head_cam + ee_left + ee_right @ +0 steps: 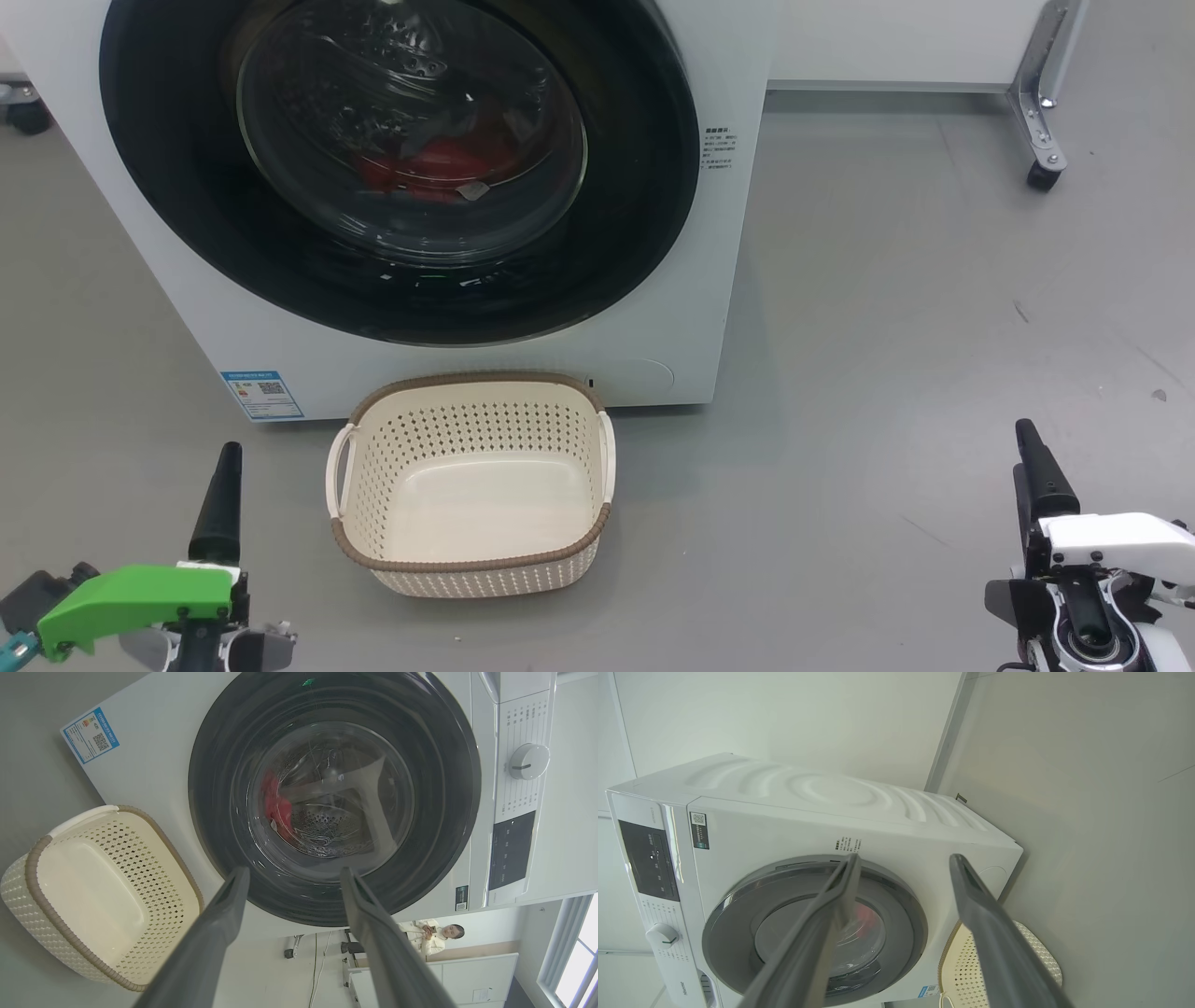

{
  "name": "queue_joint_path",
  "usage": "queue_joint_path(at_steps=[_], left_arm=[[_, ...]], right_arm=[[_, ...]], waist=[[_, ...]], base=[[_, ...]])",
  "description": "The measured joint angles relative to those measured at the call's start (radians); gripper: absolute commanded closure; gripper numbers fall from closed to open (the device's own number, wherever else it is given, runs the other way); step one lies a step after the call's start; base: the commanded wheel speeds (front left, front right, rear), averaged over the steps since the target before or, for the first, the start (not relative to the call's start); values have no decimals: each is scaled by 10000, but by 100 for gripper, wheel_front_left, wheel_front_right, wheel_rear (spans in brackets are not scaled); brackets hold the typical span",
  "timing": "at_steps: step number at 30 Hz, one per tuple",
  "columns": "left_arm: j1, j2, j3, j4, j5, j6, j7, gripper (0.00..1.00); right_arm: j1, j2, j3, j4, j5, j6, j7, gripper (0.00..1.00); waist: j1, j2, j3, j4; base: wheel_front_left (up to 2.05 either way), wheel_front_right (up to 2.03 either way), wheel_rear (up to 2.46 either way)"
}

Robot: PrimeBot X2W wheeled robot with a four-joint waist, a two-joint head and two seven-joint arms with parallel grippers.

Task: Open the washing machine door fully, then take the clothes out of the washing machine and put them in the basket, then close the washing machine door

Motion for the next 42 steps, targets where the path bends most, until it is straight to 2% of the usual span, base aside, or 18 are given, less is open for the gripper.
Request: queue_joint_path(at_steps=[14,19,28,42], left_arm=[[-41,660,-884,-148,2656,12,-568,0],[-53,859,-1221,-203,3672,184,-748,0],[-81,1093,-1812,-232,5273,527,-1055,0],[-100,1258,-2541,-207,7287,972,-1565,0]], right_arm=[[-144,-546,872,-12,-2247,2,-529,0],[-153,-761,1229,19,-3267,-13,-656,0],[-239,-988,1766,-25,-5097,-353,-1009,0],[-324,-1072,2612,-23,-7287,-617,-1494,0]], waist=[[0,-1,-74,6],[0,0,-114,11],[0,0,-164,12],[0,0,-192,-2]], base=[[0,0,0],[0,0,0],[0,0,0],[0,0,0]])
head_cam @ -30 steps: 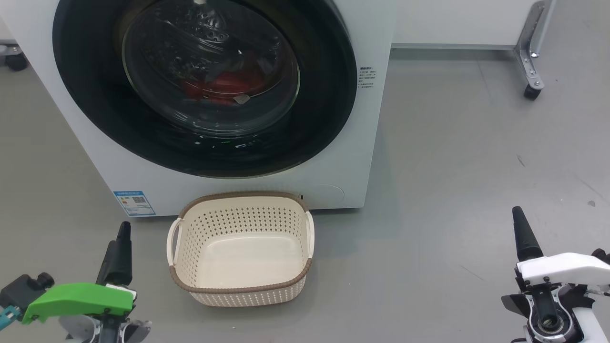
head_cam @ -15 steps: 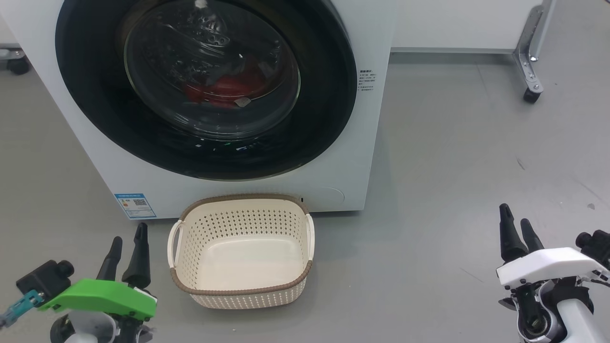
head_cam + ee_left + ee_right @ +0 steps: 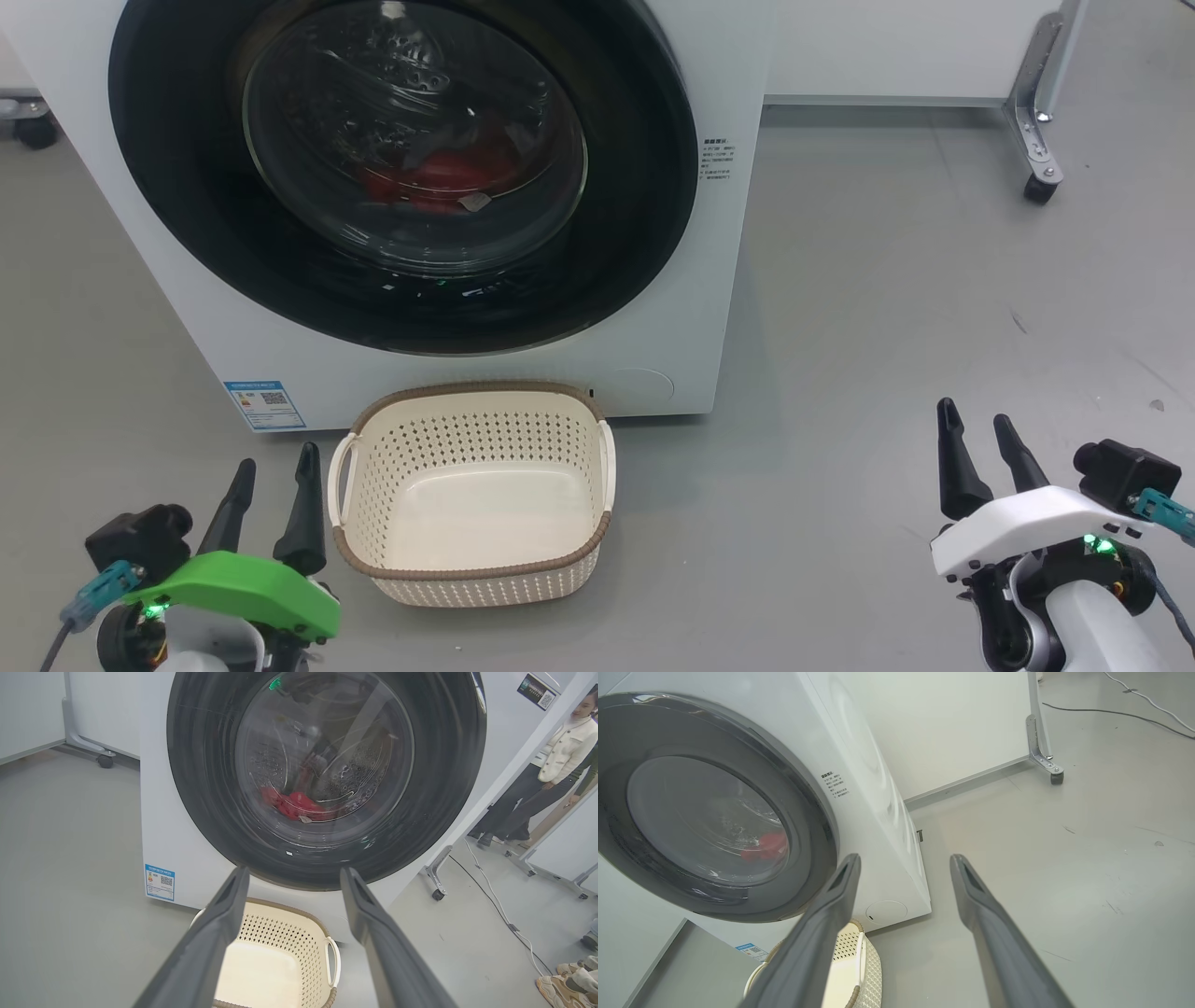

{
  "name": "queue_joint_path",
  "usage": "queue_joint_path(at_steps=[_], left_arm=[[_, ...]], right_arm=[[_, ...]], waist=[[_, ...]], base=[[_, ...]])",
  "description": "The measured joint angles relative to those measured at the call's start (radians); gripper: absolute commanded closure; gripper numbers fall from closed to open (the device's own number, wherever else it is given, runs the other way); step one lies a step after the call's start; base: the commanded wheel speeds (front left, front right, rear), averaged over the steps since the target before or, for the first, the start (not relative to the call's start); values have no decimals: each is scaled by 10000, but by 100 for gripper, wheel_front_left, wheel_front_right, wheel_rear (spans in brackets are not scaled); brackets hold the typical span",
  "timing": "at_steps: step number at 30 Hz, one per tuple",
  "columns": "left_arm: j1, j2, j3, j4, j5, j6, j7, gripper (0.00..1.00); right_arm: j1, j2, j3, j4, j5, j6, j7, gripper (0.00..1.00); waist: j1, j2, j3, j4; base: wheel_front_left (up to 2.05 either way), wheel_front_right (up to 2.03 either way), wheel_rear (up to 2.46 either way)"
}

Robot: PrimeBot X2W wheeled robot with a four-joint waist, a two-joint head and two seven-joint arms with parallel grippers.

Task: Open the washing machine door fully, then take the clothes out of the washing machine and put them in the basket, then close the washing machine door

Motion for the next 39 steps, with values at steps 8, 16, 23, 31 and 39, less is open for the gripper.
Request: queue_joint_path(at_steps=[8,16,23,31,39], left_arm=[[-35,56,-303,52,880,186,-305,0],[-44,146,-598,244,1841,405,-594,0],[-92,173,-805,360,2476,543,-775,0],[-151,217,-986,617,3229,727,-1062,0],[-152,222,-1057,903,3555,878,-1122,0]], right_arm=[[-2,4,291,86,-855,-86,-291,0],[-4,-2,571,224,-1887,-98,-571,0],[-12,-10,763,337,-2614,-100,-809,0],[-67,-35,932,500,-3570,-190,-1080,0],[-91,-6,890,671,-3916,-270,-1227,0]], waist=[[0,0,-19,21],[0,0,-38,47],[0,0,-58,50],[0,0,-85,49],[0,0,-92,42]], base=[[0,0,0],[0,0,0],[0,0,0],[0,0,0],[0,0,0]])
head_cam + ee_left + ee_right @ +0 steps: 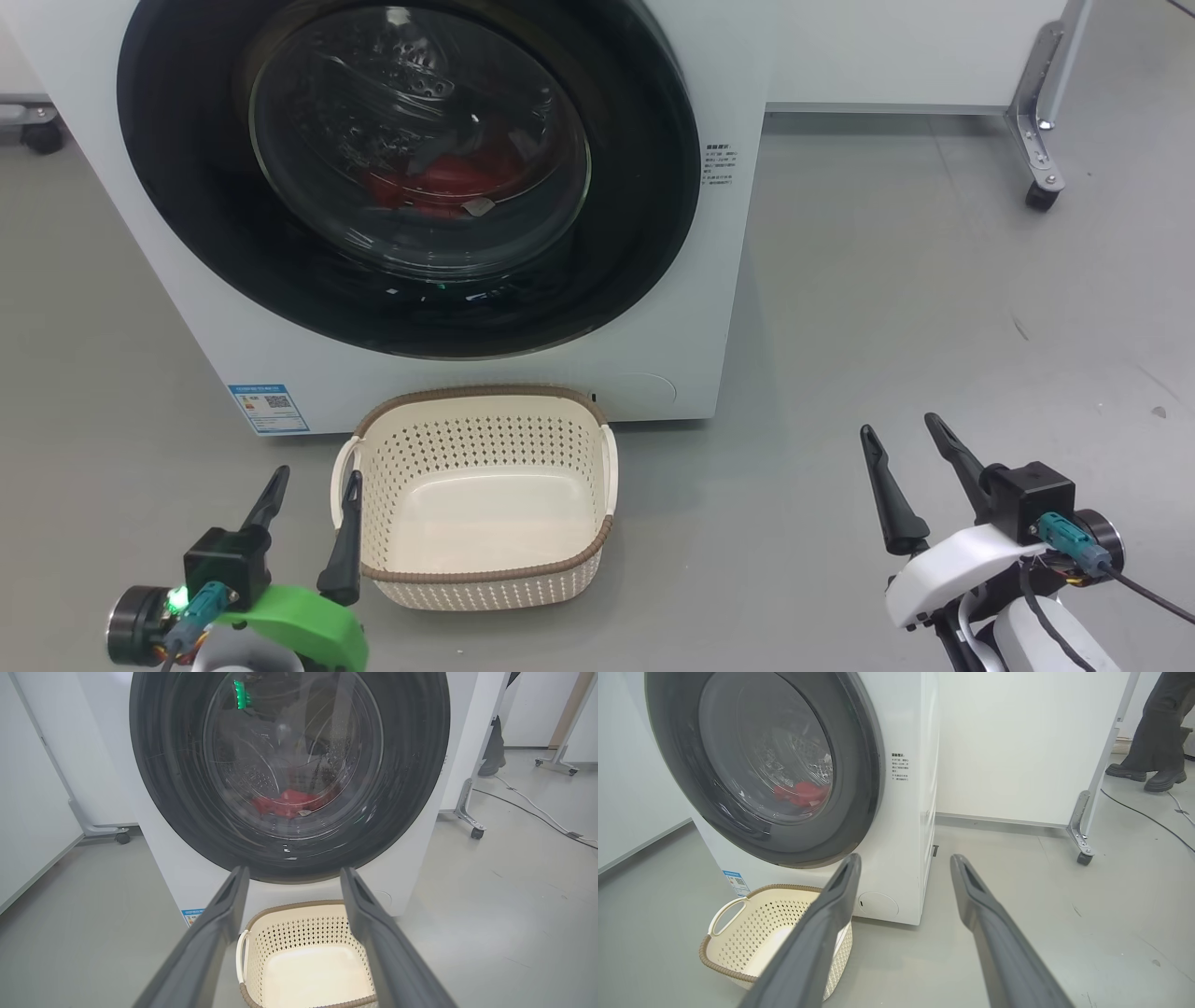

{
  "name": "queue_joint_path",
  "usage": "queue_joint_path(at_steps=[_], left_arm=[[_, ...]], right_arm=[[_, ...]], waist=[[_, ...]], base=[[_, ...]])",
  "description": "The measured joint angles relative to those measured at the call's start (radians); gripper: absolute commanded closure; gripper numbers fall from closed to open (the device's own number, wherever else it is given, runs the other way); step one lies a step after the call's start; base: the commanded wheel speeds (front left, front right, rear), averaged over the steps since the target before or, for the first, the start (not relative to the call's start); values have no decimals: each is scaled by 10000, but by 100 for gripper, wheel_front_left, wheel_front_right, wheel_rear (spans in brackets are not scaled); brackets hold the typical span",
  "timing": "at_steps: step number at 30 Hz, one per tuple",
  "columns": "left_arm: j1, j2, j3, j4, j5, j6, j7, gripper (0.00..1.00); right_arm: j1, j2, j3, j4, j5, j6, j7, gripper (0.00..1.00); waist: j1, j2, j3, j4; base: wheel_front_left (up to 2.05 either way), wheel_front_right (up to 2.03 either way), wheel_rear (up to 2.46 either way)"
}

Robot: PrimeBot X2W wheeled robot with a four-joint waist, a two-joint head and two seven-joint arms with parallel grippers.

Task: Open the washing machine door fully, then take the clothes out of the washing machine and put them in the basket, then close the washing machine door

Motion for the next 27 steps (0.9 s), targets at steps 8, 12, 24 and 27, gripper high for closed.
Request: queue_joint_path(at_steps=[8,12,24,27], left_arm=[[-7,-17,84,148,-10,2,0,0],[-47,-27,105,224,-10,13,0,0],[-212,-42,117,410,-86,46,17,0],[-212,-65,115,439,-84,48,17,0]], right_arm=[[1,117,-278,182,8,-81,-2,0],[1,176,-320,236,8,-81,-2,0],[1,215,-414,330,4,-75,-2,100],[1,217,-466,351,2,-65,-2,100]], waist=[[0,0,5,-8],[0,0,8,-12],[0,0,25,-13],[0,0,30,-10]], base=[[0,0,0],[0,0,0],[0,0,0],[0,0,0]])
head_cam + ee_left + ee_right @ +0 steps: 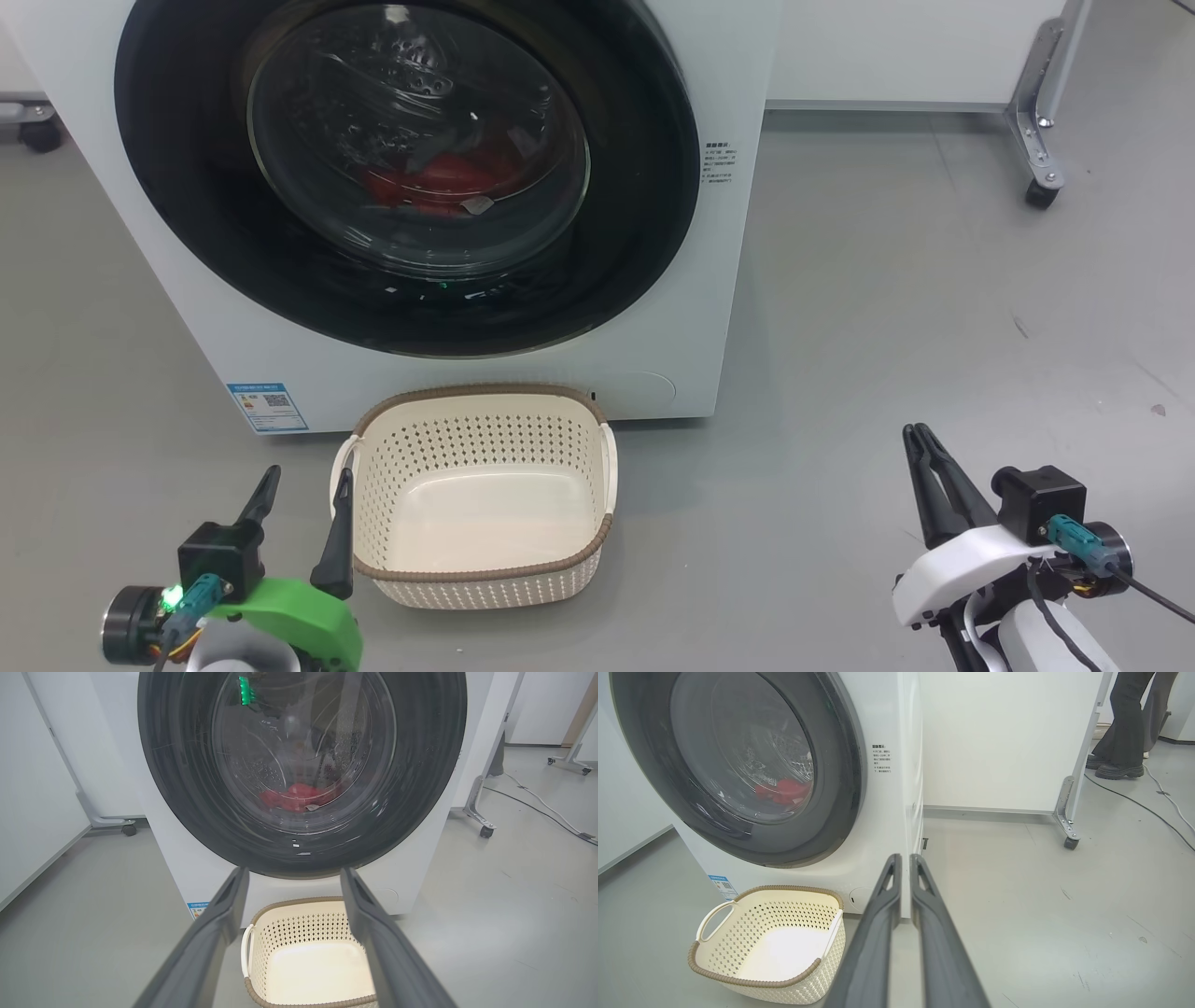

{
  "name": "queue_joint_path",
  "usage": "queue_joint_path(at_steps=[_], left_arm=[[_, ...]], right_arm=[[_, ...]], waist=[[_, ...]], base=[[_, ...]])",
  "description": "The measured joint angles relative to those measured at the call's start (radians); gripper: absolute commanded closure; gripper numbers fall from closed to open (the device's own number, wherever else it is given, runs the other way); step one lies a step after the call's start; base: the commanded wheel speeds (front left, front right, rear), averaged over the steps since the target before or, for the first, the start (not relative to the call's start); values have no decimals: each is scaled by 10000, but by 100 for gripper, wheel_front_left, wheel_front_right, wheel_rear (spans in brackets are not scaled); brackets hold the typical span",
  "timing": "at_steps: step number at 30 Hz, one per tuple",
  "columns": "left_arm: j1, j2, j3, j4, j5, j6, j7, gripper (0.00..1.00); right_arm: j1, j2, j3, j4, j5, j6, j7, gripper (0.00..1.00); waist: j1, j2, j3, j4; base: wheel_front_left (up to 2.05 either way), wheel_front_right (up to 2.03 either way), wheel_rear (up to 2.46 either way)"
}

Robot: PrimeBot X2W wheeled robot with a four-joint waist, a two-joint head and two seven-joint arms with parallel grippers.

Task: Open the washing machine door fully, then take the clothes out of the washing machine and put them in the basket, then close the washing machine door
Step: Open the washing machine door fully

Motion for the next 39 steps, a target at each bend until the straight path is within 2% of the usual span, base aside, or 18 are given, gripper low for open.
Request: queue_joint_path(at_steps=[9,15,22,25,34,39], left_arm=[[-1,-25,2,92,-4,50,4,0],[-14,-63,-4,117,-27,52,35,0],[-197,-130,-23,-6,-27,52,98,0],[-408,-165,-29,-142,-27,52,98,0],[-779,-234,-21,-479,-27,52,96,0],[-973,-238,-15,-610,-27,50,96,0]], right_arm=[[-5,117,-198,15,56,140,0,100],[-13,508,-788,67,1110,362,0,100],[-303,792,-1613,251,3258,729,35,100],[-619,892,-2073,263,4594,871,326,100],[-2117,895,-2964,226,8211,959,2029,100],[-2877,888,-3241,146,9254,959,2742,100]], waist=[[0,0,34,19],[0,0,97,72],[0,0,355,234],[0,0,534,317],[0,0,1214,668],[0,0,1581,846]], base=[[0,0,0],[0,0,0],[0,0,0],[0,0,0],[0,0,0],[0,0,0]])
